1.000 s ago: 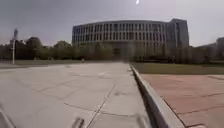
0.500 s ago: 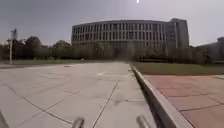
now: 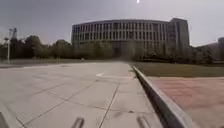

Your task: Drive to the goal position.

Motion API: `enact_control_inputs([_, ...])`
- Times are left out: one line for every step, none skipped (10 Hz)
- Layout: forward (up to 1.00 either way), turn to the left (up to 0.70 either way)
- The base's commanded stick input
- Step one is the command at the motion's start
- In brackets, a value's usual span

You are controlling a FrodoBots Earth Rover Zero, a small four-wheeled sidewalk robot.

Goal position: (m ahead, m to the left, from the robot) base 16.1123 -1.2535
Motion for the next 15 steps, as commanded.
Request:
enact_control_inputs([0.7, 0.0])
enact_control_inputs([0.7, 0.0])
enact_control_inputs([0.7, 0.0])
enact_control_inputs([0.7, 0.0])
enact_control_inputs([0.7, 0.0])
enact_control_inputs([0.7, 0.0])
enact_control_inputs([0.7, 0.0])
enact_control_inputs([0.7, 0.0])
enact_control_inputs([0.7, 0.0])
enact_control_inputs([0.7, 0.0])
enact_control_inputs([0.7, 0.0])
enact_control_inputs([0.7, 0.0])
enact_control_inputs([0.7, 0.0])
enact_control_inputs([0.7, 0.0])
enact_control_inputs([0.7, 0.0])
